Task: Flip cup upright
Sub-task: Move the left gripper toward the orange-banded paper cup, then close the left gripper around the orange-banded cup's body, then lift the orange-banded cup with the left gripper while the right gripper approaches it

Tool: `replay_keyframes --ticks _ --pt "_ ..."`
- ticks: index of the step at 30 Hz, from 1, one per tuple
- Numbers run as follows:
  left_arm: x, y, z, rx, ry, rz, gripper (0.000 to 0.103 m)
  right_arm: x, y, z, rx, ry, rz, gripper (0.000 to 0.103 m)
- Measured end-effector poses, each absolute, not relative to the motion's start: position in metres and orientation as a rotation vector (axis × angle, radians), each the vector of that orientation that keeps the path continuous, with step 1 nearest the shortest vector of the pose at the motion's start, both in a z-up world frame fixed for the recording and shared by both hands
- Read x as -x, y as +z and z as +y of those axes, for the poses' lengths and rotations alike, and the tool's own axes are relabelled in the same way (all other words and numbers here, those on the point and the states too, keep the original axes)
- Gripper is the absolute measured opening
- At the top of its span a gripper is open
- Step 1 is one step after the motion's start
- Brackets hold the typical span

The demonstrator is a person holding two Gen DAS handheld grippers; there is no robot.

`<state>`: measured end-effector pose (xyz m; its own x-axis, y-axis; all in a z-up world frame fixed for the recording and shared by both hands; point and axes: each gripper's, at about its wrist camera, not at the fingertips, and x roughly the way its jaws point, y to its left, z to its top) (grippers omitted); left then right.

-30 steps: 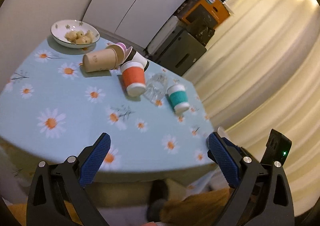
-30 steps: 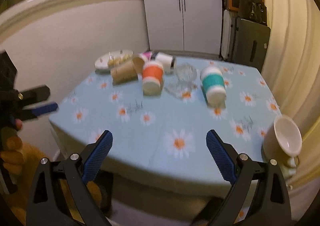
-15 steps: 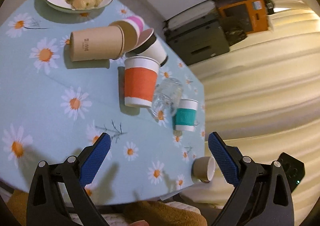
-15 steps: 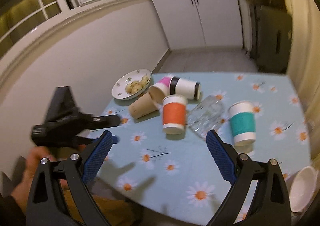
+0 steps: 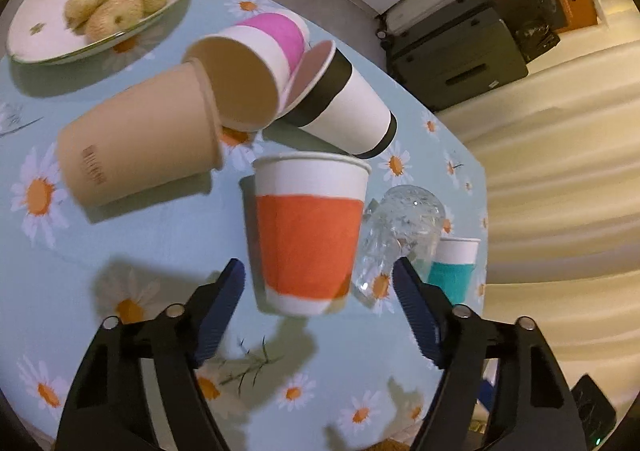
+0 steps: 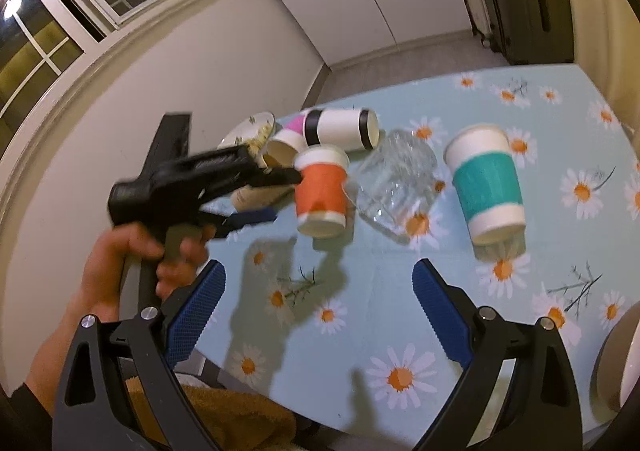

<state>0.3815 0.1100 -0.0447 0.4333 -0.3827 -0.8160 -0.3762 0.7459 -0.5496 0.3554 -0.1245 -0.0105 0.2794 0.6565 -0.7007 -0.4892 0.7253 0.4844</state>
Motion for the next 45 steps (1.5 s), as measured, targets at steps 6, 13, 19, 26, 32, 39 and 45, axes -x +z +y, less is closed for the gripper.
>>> replay_keyframes --ticks 6,13,19,26,32,39,45 --pt "-0.397 -0.053 0.11 0.742 0.029 1.179 0.073 -0.352 -0.013 -0.127 -0.167 0.775 1.033 0.093" --pt "-0.409 -0.056 0.104 0.655 0.05 1.203 0.073 -0.352 -0.01 -0.131 -0.149 0.775 1.029 0.093" --pt "-0.412 -0.065 0.106 0.638 0.069 1.217 0.067 -0.357 -0.01 -0.134 -0.176 0.783 1.043 0.093" --pt "-0.408 -0.064 0.103 0.642 0.053 1.223 0.066 -0.359 -0.011 -0.134 -0.184 0.79 1.051 0.093" --pt "-0.396 -0.047 0.097 0.614 0.045 1.211 0.066 -0.362 -0.01 -0.139 -0.243 0.833 1.076 0.093" --pt "-0.37 -0.026 0.094 0.592 0.055 1.208 0.065 -0.361 -0.01 -0.149 -0.35 0.911 1.127 0.093" --pt "-0.34 -0.015 0.078 0.565 0.043 1.238 0.065 -0.354 -0.013 -0.155 -0.459 1.039 1.246 0.094"
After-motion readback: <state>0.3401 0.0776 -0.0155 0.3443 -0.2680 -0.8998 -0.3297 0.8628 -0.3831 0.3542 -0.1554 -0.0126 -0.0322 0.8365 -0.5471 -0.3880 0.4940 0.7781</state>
